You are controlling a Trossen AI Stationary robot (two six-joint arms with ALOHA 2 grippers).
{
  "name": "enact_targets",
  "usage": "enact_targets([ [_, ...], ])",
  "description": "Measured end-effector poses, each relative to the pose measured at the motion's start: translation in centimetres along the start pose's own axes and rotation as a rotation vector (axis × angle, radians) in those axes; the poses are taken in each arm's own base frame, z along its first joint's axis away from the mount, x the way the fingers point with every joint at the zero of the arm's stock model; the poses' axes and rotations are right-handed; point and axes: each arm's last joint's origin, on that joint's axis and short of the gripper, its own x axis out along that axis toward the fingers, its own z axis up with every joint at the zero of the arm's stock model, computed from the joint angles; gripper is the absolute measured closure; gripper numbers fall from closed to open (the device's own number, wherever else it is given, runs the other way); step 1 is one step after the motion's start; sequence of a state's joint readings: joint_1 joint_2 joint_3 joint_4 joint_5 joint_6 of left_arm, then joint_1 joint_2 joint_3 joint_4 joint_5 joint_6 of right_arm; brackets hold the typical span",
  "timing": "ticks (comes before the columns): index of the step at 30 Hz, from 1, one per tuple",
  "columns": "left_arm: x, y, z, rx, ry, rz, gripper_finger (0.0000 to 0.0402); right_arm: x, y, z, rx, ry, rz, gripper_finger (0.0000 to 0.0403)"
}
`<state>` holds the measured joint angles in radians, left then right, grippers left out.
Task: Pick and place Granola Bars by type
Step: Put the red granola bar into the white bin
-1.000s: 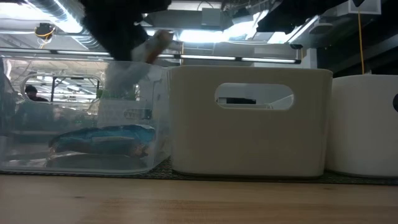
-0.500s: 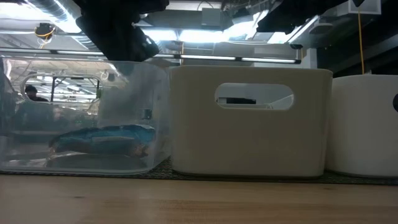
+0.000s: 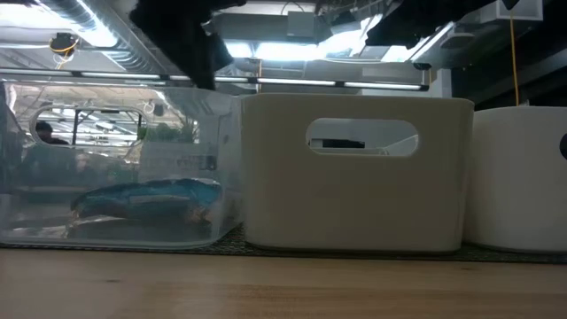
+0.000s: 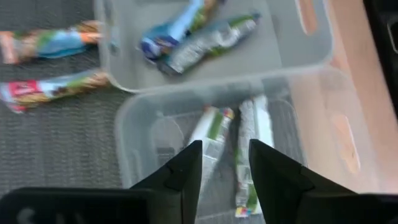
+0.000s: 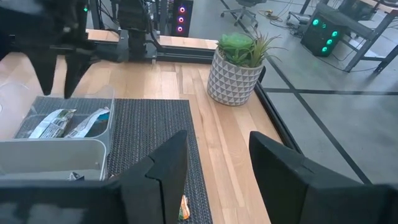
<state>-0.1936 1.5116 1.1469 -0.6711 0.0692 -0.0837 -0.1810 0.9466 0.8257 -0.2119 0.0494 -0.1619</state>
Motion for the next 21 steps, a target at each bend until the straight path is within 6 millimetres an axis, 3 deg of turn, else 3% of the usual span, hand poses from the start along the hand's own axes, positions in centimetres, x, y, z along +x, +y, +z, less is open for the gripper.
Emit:
enact_targets([
  [13,-2.1,6.0,1.7,-0.14,-0.094,0.104,0.0276,0.0,0.0,0.0,-0.002,0.001,-0.001,0.0229],
  [21,-2.6,8.6,1.8,-0.085,-0.144,0.146,0.0276,0.0,0.0,0.0,-0.006,0.002,-0.001,0.0229],
])
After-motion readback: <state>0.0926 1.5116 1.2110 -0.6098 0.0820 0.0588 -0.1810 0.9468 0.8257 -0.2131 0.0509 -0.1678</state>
